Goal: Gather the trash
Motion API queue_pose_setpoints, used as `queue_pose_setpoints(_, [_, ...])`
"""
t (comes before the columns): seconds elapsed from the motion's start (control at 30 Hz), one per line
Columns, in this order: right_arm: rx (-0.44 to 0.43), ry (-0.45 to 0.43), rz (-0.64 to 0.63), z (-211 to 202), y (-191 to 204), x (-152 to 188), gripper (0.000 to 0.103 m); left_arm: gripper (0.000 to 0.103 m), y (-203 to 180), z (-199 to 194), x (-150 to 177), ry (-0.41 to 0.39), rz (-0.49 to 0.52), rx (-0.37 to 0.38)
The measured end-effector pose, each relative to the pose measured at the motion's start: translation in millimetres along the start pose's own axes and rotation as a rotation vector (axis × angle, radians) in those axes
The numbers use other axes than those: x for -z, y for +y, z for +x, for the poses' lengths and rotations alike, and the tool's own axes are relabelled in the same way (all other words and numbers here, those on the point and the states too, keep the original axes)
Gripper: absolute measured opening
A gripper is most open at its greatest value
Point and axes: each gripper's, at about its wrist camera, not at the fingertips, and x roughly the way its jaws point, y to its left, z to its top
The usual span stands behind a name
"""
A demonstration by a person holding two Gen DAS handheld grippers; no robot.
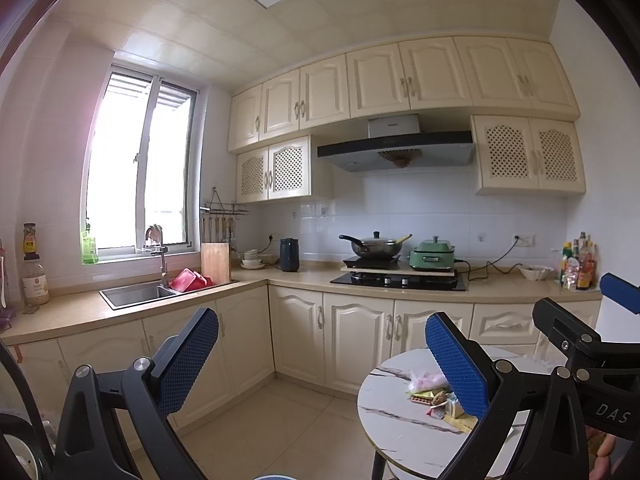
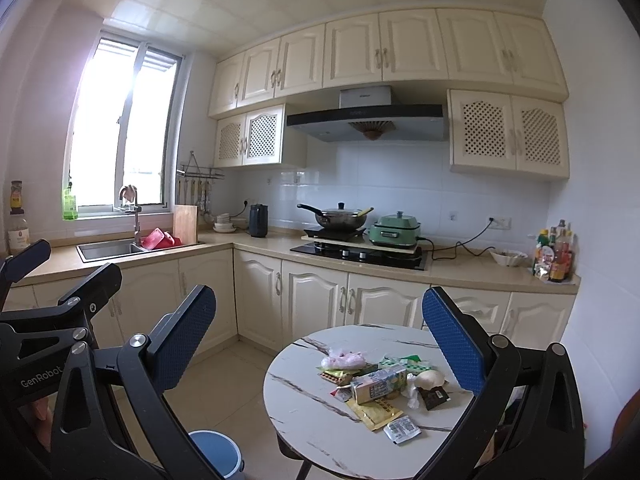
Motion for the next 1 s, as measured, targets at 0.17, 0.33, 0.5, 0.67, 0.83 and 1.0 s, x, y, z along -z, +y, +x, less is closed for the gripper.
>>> queue_pose_setpoints(0.17, [0.003, 0.008, 0.011, 13, -9, 6, 0.103, 0.102, -6, 20, 8, 0.005, 0.01, 0.005])
queue_pose_setpoints(0.33, [0.003, 0.023, 0.017, 32, -16, 16, 0.103, 0.102, -11, 47, 20, 0.007, 0.019, 0.011])
queue_pose_setpoints(0.5, [0.021, 0.062, 0.022, 58, -33, 34, 0.103, 0.102, -28, 98, 46, 0.089, 0.042, 0.079])
queue_pose_setpoints(0.67, [0.088, 0.197, 0.076, 102, -68, 82, 0.103, 0.102, -59, 162, 86, 0.261, 0.069, 0.173])
queue_pose_setpoints(0.83, [0.162, 0.366, 0.157, 145, -120, 146, 0.103, 0.102, -106, 233, 136, 0.45, 0.123, 0.279])
queue_pose_setpoints(1.0, [0.225, 0.507, 0.231, 166, -168, 209, 0.103, 0.102, -153, 293, 165, 0.576, 0.192, 0.371])
